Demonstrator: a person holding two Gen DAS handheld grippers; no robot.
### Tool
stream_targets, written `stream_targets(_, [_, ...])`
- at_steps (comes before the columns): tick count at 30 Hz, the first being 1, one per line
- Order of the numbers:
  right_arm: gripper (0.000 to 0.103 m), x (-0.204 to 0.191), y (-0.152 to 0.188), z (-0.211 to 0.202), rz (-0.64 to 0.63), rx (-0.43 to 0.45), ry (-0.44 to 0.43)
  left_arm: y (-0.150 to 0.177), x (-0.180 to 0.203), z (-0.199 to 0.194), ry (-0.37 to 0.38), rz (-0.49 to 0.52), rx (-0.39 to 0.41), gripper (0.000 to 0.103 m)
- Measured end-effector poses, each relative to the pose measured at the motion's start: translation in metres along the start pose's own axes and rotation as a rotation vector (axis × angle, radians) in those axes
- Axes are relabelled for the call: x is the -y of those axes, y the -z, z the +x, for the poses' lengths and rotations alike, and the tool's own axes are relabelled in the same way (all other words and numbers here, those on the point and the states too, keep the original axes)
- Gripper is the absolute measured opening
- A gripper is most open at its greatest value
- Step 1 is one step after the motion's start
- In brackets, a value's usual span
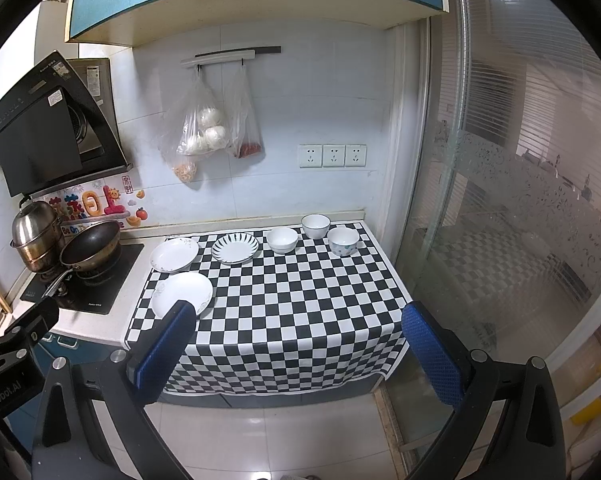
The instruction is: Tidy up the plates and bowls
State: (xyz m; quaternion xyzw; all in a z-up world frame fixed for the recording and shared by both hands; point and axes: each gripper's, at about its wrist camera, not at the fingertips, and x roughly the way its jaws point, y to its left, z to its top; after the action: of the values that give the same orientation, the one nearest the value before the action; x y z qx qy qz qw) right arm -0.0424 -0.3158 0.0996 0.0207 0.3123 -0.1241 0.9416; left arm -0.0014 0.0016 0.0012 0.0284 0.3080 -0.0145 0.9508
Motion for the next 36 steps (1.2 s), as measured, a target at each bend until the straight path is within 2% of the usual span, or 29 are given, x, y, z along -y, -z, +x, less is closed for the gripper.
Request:
stream_targets(12, [0.103, -0.005, 0.001, 0.011, 0.024, -0.012, 0.007, 0.001, -0.006, 0.01, -0.008, 0.006, 0.003, 0.103])
stream_targets(19, [0.103, -0.016, 0.001, 0.048, 0.057, -0.053, 0.027, -0.005, -0.022, 0.053, -0.036, -0.011, -0.021, 0.103])
stream_targets(28, [0.103, -0.048, -0.008, 0.125, 0.028, -0.114, 0.039, -0.028, -0.046, 0.12, -0.085, -0.04, -0.049, 0.103])
stream_targets(33, [0.103, -0.068, -0.016, 0.19, 0.014, -0.167, 0.02, -0.041, -0.056, 0.17, -0.138, -0.062, -0.067, 0.103])
stream_targets(36, [0.103, -0.081, -0.021, 0.243, -0.004, -0.201, 0.009, -0.05, -0.06, 0.206, -0.169, -0.078, -0.089, 0.103])
